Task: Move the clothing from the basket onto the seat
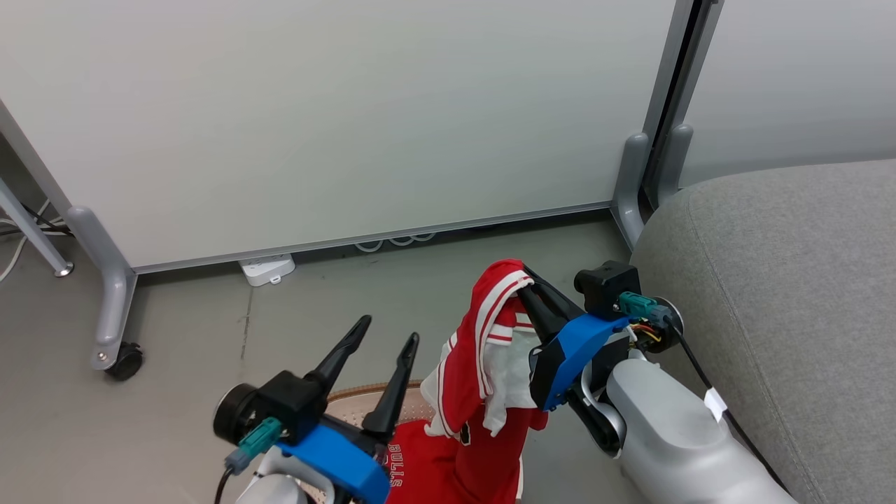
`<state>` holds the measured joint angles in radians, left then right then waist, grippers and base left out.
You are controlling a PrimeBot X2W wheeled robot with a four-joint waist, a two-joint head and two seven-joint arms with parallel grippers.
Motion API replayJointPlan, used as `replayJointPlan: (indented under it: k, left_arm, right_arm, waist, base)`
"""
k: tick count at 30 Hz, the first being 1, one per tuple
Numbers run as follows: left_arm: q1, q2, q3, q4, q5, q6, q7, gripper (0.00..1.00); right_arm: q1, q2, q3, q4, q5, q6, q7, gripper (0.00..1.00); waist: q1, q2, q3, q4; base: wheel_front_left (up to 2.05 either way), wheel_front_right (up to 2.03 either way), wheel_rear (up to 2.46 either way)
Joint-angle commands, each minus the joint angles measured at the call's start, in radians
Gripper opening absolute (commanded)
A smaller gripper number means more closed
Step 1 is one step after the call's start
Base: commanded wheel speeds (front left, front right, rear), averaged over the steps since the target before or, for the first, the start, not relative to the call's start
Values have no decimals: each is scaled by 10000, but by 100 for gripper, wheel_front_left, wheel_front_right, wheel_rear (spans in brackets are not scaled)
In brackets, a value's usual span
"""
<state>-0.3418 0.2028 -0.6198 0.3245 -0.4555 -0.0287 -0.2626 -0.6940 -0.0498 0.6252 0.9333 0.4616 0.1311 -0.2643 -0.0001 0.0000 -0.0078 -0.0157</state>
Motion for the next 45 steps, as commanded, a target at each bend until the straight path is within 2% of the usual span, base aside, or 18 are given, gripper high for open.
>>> replayJointPlan:
  k: [1,9,22,28,37,45]
  left_arm:
    - [282,12,274,-136,166,-82,-33,100]
    - [1084,-228,1515,-367,997,-525,-33,100]
    - [1439,-665,2289,-271,1721,-924,-33,100]
    - [1447,-767,2441,-337,1911,-971,-34,100]
    - [1202,-882,2464,-429,2106,-1014,-34,100]
    - [975,-749,2363,-513,2136,-1021,-34,100]
  right_arm:
    - [105,-9,-78,-66,-65,-7,0,0]
    - [231,-9,-355,-191,-286,-7,-1,0]
    - [238,-9,-432,-206,-338,-7,-1,0]
    - [116,-9,-411,-195,-327,-7,-2,0]
    - [-38,-8,-436,-280,-370,-7,-2,0]
    - [-157,-6,-589,-453,-407,-7,-2,0]
  waist:
    - [1,0,17,0]
    - [1,0,79,-12]
    - [1,0,138,-303]
    - [1,0,213,-1001]
    - [1,0,495,-2470]
    - [1,0,911,-3696]
  base:
    - [0,0,0]
    - [0,0,0]
    - [0,0,0]
    - [0,0,0]
    - [0,0,0]
    - [0,0,0]
